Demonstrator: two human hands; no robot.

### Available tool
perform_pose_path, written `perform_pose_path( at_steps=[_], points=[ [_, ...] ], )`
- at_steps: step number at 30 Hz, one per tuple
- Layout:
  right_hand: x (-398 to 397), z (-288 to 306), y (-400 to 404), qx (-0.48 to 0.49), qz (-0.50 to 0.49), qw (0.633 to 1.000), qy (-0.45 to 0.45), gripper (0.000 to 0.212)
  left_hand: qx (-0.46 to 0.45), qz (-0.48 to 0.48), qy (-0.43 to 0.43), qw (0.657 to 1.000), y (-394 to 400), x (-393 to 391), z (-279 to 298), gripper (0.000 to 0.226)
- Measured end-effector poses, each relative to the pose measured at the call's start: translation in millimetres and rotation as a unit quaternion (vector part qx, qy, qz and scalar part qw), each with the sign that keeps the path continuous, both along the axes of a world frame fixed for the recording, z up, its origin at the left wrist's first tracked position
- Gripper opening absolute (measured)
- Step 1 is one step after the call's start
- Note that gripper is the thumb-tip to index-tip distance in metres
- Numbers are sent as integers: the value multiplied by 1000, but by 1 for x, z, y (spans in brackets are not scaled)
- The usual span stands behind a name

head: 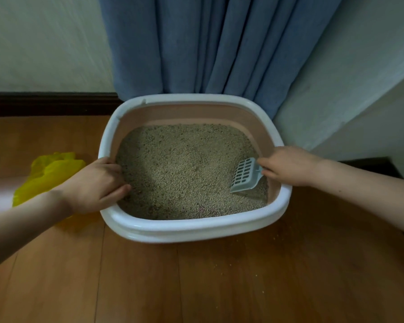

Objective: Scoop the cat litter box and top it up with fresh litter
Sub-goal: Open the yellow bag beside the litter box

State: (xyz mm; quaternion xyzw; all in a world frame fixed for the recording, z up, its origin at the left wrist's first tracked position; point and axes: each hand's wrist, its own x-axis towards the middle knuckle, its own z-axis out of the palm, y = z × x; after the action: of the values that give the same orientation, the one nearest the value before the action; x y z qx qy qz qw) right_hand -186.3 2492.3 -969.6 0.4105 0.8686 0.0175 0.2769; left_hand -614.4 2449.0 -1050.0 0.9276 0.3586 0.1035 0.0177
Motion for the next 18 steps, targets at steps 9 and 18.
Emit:
perform_pose_path(
  at_steps=[9, 18],
  points=[
    [0, -7, 2, -18, -26, 999, -22, 32, 12, -13, 12, 1000, 0, 3, 4, 46],
    [-64, -8, 0, 28, 83, 987, 138, 60, -75, 25, 37, 996, -1, 10, 11, 38]
  ],
)
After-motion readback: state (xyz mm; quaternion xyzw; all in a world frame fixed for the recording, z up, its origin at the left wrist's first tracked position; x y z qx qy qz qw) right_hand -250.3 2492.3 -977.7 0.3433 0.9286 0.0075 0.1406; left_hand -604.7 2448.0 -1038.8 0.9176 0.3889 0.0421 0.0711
